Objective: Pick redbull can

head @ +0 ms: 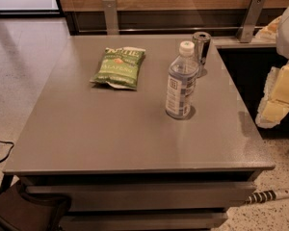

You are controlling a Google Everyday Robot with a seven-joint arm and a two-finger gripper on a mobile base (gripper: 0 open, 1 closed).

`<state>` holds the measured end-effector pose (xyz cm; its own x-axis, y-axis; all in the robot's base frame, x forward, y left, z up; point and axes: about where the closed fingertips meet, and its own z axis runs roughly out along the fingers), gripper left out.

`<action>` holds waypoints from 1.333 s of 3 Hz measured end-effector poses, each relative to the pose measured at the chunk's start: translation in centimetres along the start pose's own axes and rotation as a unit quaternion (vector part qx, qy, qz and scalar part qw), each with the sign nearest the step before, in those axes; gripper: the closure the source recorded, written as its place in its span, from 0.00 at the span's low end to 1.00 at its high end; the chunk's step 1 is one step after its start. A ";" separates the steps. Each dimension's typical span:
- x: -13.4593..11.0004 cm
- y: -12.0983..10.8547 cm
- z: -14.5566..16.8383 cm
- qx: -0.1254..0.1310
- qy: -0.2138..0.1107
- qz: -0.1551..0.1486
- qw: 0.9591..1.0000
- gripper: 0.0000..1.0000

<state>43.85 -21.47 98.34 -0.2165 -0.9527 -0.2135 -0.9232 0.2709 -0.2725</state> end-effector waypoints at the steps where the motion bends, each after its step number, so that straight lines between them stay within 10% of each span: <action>1: 0.1 -0.2 -0.1 0.004 0.000 0.002 1.000 0.00; 2: 0.4 -1.2 -0.1 0.018 -0.003 0.013 1.000 0.00; 4: 3.8 -8.0 3.9 0.113 -0.109 0.141 0.977 0.00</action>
Offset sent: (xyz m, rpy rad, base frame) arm 0.0127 -0.0130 0.0012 -0.0022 -0.0212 -0.0412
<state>51.67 -26.70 96.11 -0.3568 -0.7905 -0.4978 -0.7375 0.5655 -0.3693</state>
